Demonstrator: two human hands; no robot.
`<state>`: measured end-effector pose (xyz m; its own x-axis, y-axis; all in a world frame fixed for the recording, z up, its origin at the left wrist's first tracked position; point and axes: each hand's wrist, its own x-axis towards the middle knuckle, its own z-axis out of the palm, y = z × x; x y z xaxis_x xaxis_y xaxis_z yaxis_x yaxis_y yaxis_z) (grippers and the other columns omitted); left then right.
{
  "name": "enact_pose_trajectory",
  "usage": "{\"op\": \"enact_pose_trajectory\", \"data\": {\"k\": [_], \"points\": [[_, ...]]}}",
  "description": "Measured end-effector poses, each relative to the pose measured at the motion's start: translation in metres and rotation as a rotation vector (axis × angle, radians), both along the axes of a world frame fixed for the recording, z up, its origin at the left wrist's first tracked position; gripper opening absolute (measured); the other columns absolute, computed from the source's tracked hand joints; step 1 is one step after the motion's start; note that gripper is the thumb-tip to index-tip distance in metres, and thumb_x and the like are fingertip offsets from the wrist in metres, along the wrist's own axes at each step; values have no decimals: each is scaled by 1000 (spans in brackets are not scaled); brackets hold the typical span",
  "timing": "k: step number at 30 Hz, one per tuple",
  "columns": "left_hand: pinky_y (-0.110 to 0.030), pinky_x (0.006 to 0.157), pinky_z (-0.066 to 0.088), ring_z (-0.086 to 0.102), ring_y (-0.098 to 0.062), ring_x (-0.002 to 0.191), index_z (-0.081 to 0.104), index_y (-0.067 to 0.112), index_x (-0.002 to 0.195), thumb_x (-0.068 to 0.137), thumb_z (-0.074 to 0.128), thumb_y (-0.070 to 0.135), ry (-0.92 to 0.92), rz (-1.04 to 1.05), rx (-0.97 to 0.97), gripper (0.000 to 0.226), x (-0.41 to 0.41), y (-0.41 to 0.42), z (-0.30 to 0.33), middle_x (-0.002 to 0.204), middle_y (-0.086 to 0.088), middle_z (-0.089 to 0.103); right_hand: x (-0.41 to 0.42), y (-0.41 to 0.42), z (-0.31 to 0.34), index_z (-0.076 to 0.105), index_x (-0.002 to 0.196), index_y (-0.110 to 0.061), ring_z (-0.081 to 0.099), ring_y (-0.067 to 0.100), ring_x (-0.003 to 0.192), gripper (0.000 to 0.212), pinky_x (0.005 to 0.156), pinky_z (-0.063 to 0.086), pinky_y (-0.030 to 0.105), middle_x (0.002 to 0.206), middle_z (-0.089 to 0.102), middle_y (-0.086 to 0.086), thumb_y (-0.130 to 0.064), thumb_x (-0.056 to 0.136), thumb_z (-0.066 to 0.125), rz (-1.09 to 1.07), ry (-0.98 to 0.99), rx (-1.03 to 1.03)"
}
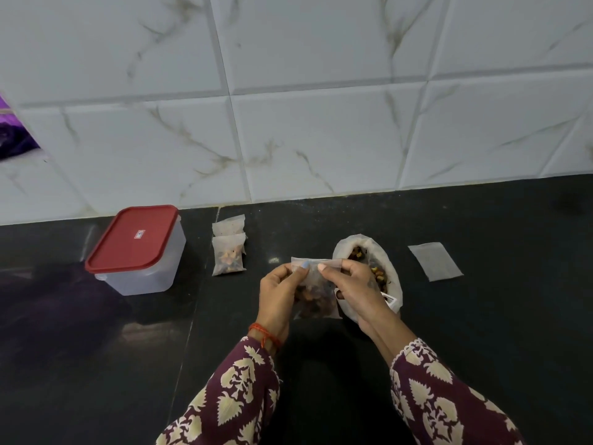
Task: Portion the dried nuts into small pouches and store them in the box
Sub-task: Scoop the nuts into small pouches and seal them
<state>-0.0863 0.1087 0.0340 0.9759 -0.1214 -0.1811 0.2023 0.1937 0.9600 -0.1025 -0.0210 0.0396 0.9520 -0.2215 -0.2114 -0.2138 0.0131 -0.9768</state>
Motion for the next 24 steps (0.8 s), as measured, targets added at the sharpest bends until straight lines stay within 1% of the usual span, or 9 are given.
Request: {"op": "enact_pose_trajectory", "data": {"k": [5, 8, 12, 14, 16, 18, 21, 22, 24], "points": [[-23, 56, 52, 62, -13, 63, 65, 7, 75, 90, 61, 13, 7, 68, 9, 16, 0, 0, 5, 69, -5, 65, -3, -2, 4, 72, 94, -11, 69, 19, 92, 16, 91, 53, 43, 89, 74, 6, -22, 84, 70, 27, 9, 64], [-25, 58, 50, 61, -14, 64, 63, 10, 71, 89, 62, 13, 14, 74, 21, 18, -1, -1, 8, 67, -3, 64, -4, -2, 6, 73, 91, -11, 69, 20, 92, 14, 91, 53, 45, 88, 74, 6, -22, 83, 70, 8, 10, 67], [-27, 62, 50, 61, -18, 70, 64, 7, 77, 90, 59, 10, 10, 58, 25, 14, -2, -3, 11, 73, -7, 64, -3, 2, 5, 72, 86, -12, 68, 22, 91, 15, 90, 53, 47, 86, 73, 8, -26, 82, 69, -18, 30, 51], [-27, 62, 51, 61, -19, 70, 64, 5, 79, 90, 58, 10, 10, 36, 9, 14, -2, -2, 10, 74, -9, 64, -3, 0, 4, 73, 84, -12, 69, 23, 91, 15, 91, 52, 48, 85, 74, 8, -26, 82, 69, 2, 14, 62], [-27, 61, 52, 61, -19, 68, 63, 4, 79, 91, 57, 10, 17, 19, -19, 15, -3, -1, 10, 73, -10, 63, -5, -2, 5, 73, 85, -11, 69, 23, 91, 14, 90, 53, 46, 85, 74, 8, -24, 83, 69, 12, -7, 73], [-27, 61, 52, 61, -19, 69, 63, 2, 79, 91, 57, 9, 9, 31, -14, 15, -4, -1, 11, 74, -10, 62, -7, -5, 8, 73, 86, -10, 68, 24, 92, 14, 87, 53, 39, 85, 73, 9, -23, 84, 69, 6, -14, 65], [-29, 64, 51, 60, -19, 72, 64, 5, 75, 90, 58, 10, 10, 73, -14, 16, -4, -1, 11, 76, -9, 61, -8, -9, 10, 73, 84, -9, 67, 28, 95, 11, 85, 52, 38, 89, 73, 13, -20, 83, 70, 18, 0, 106], [-29, 64, 50, 59, -19, 72, 64, 6, 74, 90, 59, 10, 11, 81, -20, 17, -3, -1, 11, 76, -9, 61, -8, -10, 11, 73, 85, -9, 67, 28, 94, 10, 84, 52, 37, 90, 73, 14, -19, 83, 70, 15, 8, 118], [-29, 64, 51, 60, -20, 73, 65, 6, 74, 89, 59, 10, 18, 86, -23, 17, -3, 0, 12, 77, -9, 62, -8, -12, 11, 72, 87, -6, 67, 24, 87, 11, 76, 52, 32, 90, 73, 15, -16, 82, 71, -6, 25, 135]]}}
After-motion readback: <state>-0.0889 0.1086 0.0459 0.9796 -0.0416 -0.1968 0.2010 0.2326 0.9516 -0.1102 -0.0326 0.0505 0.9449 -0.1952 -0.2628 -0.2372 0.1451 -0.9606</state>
